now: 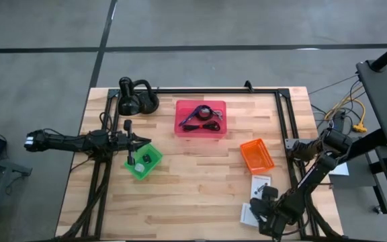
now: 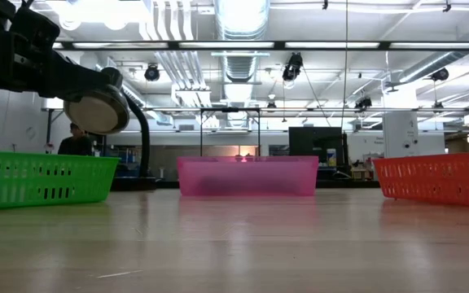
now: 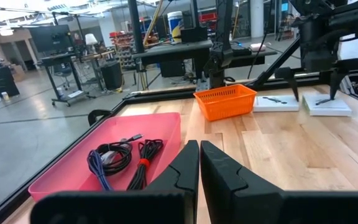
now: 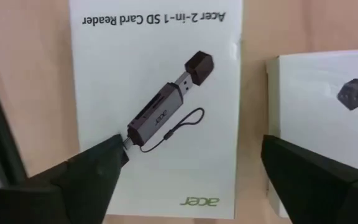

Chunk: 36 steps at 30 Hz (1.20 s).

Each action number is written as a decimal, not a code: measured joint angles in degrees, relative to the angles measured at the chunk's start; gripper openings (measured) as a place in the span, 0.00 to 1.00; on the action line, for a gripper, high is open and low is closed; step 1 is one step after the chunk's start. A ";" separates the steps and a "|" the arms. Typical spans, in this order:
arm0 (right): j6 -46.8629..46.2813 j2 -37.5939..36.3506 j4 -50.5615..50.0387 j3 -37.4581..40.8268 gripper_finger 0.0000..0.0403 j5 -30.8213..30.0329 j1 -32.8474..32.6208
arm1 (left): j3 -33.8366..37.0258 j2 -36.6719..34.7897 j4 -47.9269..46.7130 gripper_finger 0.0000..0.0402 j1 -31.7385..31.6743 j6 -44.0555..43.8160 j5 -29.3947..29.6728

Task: Pick and place items into bin
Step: Put the top card reader box into the orange bin, then put the bottom card reader box into the orange bin

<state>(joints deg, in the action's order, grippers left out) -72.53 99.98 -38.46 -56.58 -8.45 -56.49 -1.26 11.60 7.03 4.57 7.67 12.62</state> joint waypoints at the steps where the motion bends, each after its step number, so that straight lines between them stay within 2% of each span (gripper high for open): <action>1: 0.16 -0.17 -0.16 0.02 0.92 -0.64 0.00 | 0.00 0.00 0.00 0.00 0.01 0.00 -0.01; 7: 2.70 -1.06 -0.29 0.13 0.94 -4.74 0.09 | -0.01 0.00 0.00 0.00 0.01 -1.22 0.04; 11: 3.98 -1.90 0.13 0.07 0.94 -10.32 -0.37 | -0.02 0.00 0.00 0.00 0.01 -1.39 0.04; 14: 4.38 -2.15 0.10 0.07 0.94 -11.37 -0.93 | -0.02 0.00 0.02 0.00 0.01 -1.41 0.04; 20: 0.27 -3.23 0.28 -0.02 0.94 -5.60 -3.43 | -0.07 -0.02 0.01 0.00 -0.01 -1.43 0.02; 27: -5.79 -6.63 0.41 -0.12 0.94 -4.59 -8.76 | -0.07 -0.02 0.02 0.00 0.01 -1.68 0.02; 31: -8.56 -5.22 -0.36 -0.15 0.94 -2.93 -11.23 | -0.07 -0.02 0.02 0.00 0.01 -4.10 0.04; 36: -10.23 -2.37 -0.55 -0.15 0.94 -0.64 -11.19 | -0.07 -0.01 0.03 0.00 0.00 -4.39 0.13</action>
<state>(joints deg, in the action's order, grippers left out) -82.77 97.62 -39.01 -56.73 -9.09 -67.68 -1.32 11.58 7.06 4.57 3.28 12.75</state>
